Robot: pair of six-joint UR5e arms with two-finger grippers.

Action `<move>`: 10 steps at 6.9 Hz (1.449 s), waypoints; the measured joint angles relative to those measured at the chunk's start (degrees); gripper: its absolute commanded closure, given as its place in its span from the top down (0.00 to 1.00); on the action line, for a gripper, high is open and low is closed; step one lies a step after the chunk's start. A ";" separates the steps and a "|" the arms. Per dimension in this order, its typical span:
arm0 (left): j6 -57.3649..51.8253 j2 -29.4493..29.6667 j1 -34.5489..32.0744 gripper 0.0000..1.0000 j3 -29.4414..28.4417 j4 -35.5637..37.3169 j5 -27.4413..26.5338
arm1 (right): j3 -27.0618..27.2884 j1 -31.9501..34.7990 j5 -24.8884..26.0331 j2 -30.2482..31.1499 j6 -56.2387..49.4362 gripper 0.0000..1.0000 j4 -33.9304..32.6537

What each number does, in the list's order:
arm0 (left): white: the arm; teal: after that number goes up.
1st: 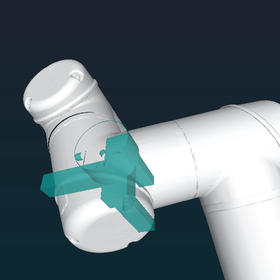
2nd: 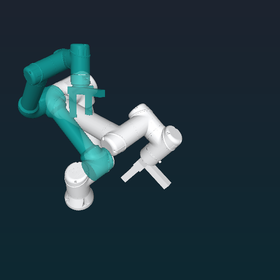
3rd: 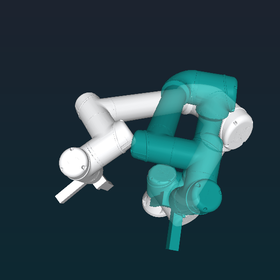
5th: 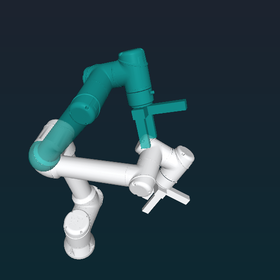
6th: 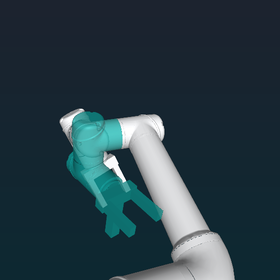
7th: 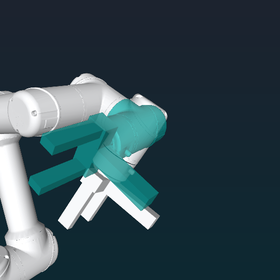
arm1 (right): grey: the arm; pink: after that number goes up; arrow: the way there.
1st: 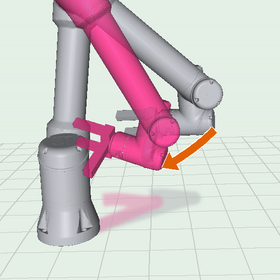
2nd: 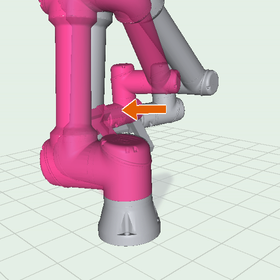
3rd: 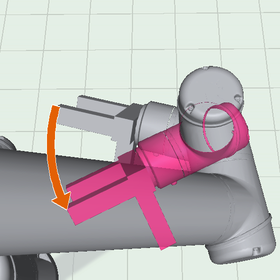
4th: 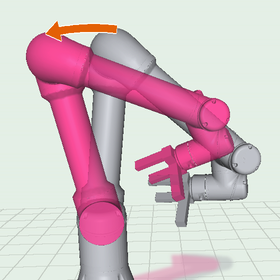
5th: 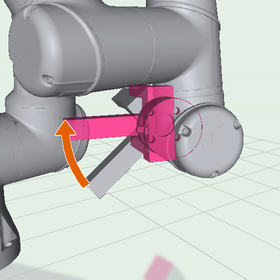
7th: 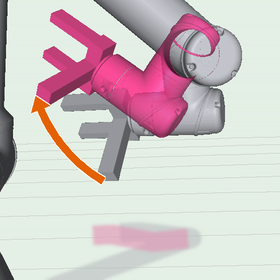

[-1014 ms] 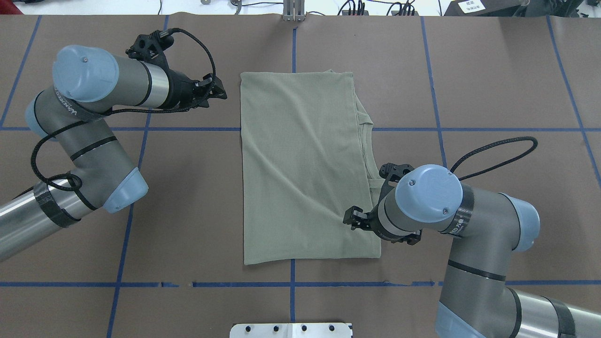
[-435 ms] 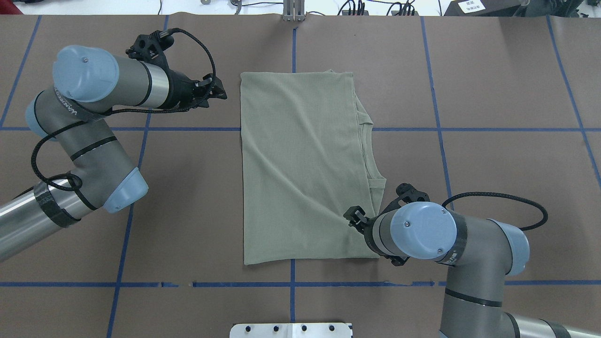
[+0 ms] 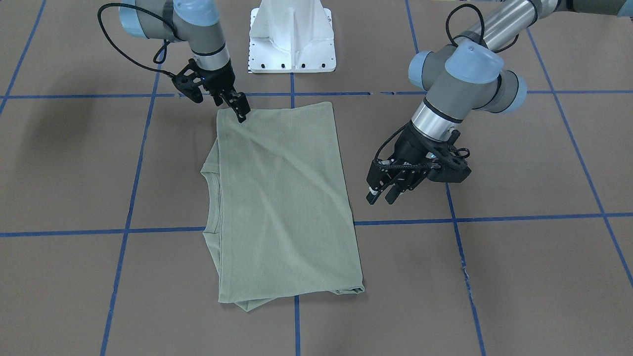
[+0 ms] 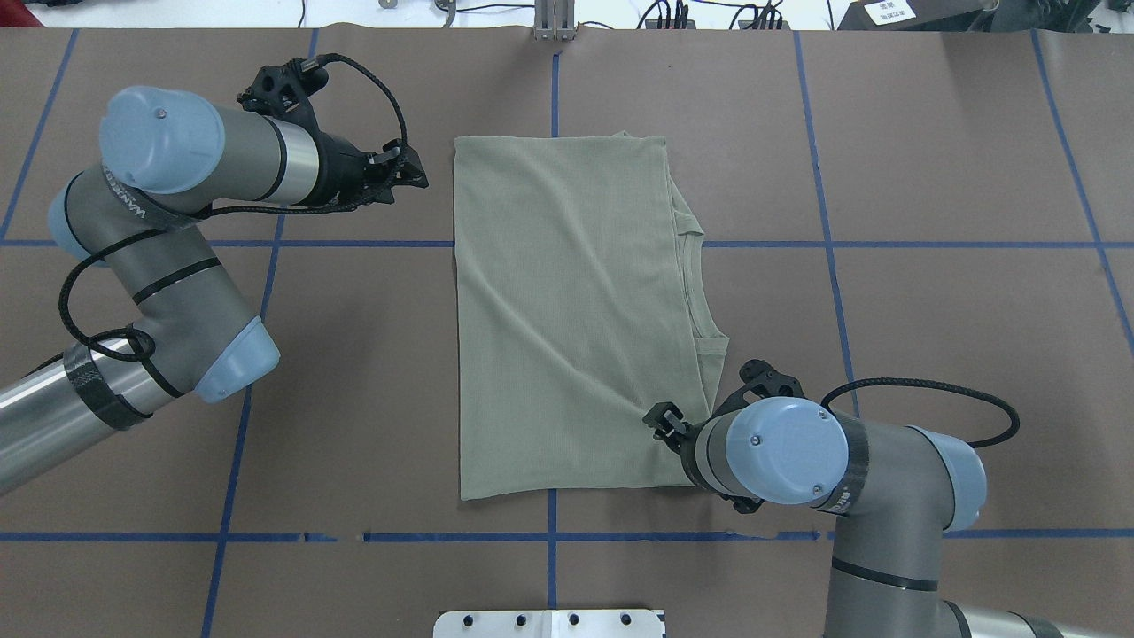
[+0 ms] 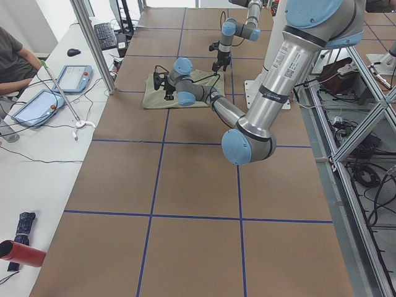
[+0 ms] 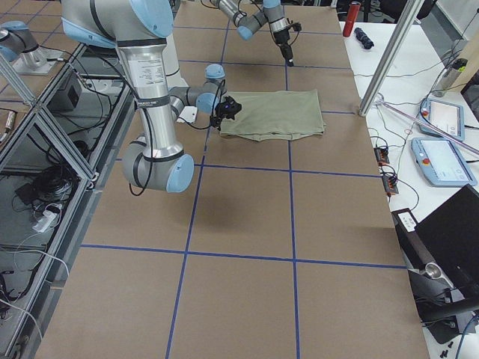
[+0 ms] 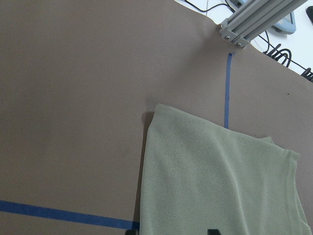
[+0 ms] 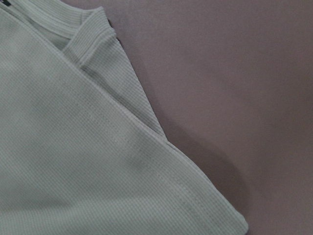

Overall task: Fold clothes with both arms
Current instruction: 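Move the right gripper to the shirt corner nearest the robot and grasp it, then grasp the other near corner with the left gripper while the right gripper holds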

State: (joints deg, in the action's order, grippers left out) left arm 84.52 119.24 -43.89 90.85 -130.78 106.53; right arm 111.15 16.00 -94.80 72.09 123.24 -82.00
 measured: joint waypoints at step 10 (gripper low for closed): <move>0.03 0.02 0.03 0.58 0.24 0.00 -0.24 | -3.97 1.04 -0.05 -1.88 -0.20 0.00 0.29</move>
State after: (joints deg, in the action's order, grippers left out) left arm 84.55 119.27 -43.86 91.09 -130.78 106.29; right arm 107.18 17.04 -94.85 70.21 123.04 -81.72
